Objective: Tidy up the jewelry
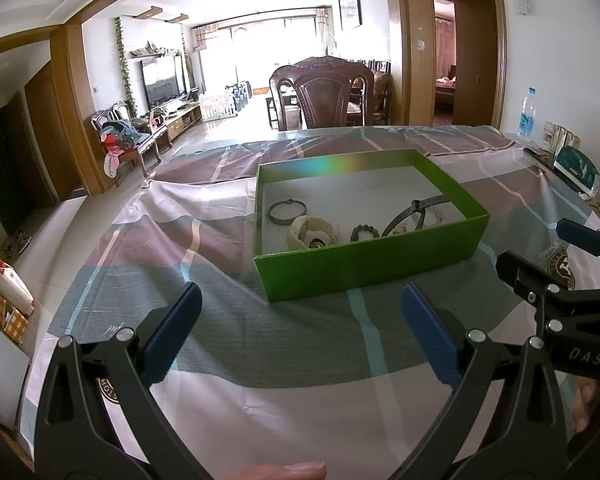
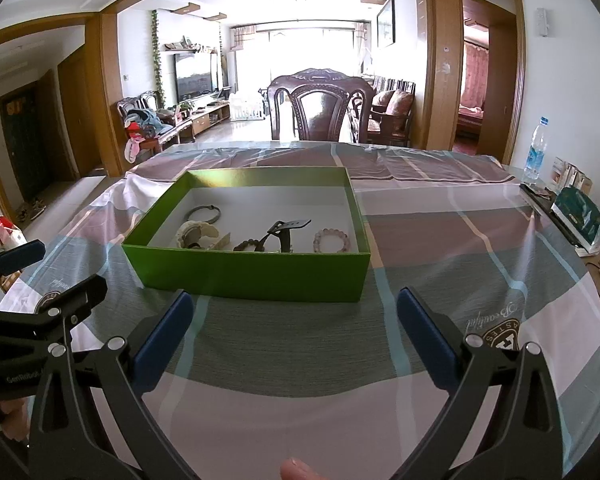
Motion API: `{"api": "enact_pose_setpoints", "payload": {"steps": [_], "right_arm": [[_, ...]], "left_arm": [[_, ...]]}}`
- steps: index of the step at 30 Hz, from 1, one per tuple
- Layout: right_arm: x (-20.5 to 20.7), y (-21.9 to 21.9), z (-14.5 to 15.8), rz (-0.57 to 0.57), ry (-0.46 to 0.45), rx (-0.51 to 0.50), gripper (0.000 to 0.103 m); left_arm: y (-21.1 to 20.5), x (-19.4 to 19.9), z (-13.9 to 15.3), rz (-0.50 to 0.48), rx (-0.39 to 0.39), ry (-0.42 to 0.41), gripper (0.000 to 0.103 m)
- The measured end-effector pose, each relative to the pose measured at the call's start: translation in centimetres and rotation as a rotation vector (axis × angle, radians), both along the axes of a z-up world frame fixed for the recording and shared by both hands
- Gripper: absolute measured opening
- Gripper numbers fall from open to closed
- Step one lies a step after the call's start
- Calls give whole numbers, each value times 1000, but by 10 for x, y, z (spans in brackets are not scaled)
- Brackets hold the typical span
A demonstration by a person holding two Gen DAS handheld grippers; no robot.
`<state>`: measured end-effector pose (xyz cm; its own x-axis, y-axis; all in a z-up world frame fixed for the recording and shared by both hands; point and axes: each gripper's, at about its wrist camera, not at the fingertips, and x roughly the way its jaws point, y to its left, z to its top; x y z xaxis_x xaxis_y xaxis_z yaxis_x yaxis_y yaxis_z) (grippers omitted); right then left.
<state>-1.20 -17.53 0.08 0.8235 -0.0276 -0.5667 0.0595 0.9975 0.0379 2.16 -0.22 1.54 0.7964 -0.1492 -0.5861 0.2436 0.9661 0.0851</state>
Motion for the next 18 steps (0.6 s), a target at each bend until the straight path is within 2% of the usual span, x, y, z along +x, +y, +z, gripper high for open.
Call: {"api": "enact_pose_setpoints", "payload": {"steps": [18], "right_arm": [[0,0,0,-2,0,-2,99]], "left_arm": [[0,-1,-3,-2,-2,11,99]]}}
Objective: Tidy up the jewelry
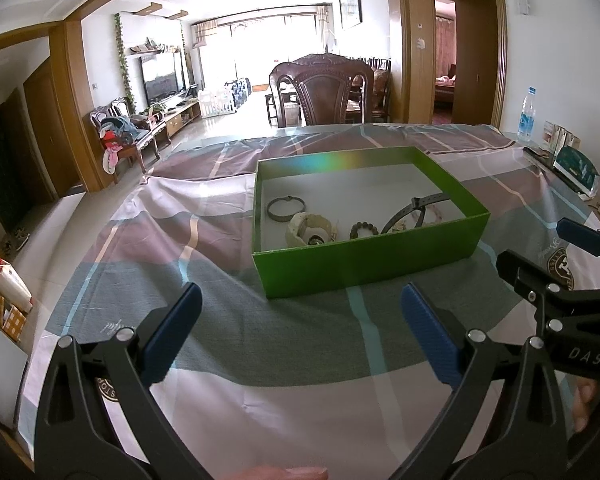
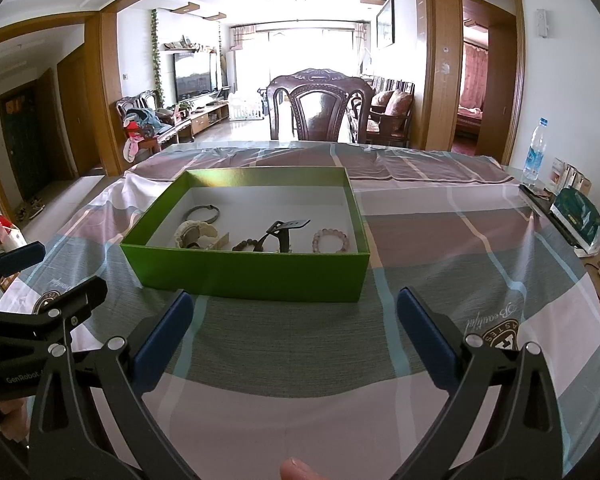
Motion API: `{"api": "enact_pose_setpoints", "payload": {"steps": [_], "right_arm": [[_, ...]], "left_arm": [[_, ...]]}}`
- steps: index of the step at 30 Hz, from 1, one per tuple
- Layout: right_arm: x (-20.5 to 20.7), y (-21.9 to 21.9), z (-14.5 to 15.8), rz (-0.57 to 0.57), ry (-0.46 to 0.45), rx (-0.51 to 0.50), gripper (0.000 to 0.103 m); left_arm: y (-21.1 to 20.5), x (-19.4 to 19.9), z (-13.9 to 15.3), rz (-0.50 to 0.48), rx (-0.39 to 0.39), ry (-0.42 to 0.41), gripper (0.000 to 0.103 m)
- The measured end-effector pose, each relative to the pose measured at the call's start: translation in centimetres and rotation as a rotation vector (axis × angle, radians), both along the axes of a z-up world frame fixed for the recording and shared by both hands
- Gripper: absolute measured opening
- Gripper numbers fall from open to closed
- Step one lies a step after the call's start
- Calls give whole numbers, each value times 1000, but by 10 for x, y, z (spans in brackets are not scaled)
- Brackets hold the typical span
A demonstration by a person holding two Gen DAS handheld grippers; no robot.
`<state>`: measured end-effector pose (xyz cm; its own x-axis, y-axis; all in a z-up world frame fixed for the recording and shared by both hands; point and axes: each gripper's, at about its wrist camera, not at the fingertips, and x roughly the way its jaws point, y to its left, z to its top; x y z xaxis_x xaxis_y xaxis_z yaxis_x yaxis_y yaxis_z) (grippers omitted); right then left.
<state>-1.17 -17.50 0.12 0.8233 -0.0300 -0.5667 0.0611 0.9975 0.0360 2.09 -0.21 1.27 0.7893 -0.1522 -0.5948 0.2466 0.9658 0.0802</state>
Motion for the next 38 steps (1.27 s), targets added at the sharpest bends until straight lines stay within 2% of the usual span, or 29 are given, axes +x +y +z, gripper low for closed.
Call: {"api": "enact_pose_setpoints", "payload": {"steps": [31,34,38], "right_arm": [[-7,-6,-4,-15,9,-16,100],[0,-10,-18,-5,82,4,100],[11,-35,-65,-26,284,-1,99]], "left_arm": [[-4,-1,-3,-4,0,13,99],[-4,7,-16,-6,19,84,99],[8,15,-53,23,49,209,99]]}}
